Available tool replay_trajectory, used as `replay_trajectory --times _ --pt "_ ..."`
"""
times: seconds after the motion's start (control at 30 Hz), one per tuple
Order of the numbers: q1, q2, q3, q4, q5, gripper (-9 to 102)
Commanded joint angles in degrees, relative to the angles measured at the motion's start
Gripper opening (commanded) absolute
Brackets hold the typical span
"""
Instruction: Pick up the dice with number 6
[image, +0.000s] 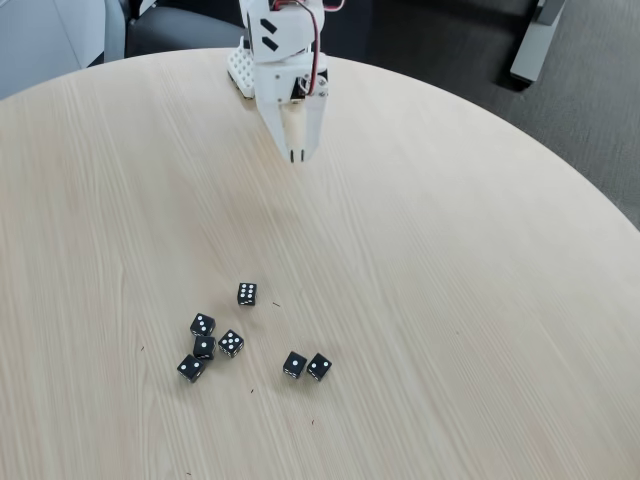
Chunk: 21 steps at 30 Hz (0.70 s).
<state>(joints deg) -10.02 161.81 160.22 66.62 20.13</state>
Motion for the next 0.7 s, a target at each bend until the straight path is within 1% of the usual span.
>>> replay_trajectory --times 0.0,0.2,0.33,0.53,0.67 --pt "-0.4 -8.0 -8.9 -0.5 3.7 6" --pt "0.2 -26.9 -28.4 -0.5 10.9 8" --pt "0.6 -38.1 -39.1 -0.4 13.9 10" --pt "0.7 -55.1 -50.3 -0.4 17.9 15" --pt "0.8 -62.1 -56.2 -0.4 18.9 18"
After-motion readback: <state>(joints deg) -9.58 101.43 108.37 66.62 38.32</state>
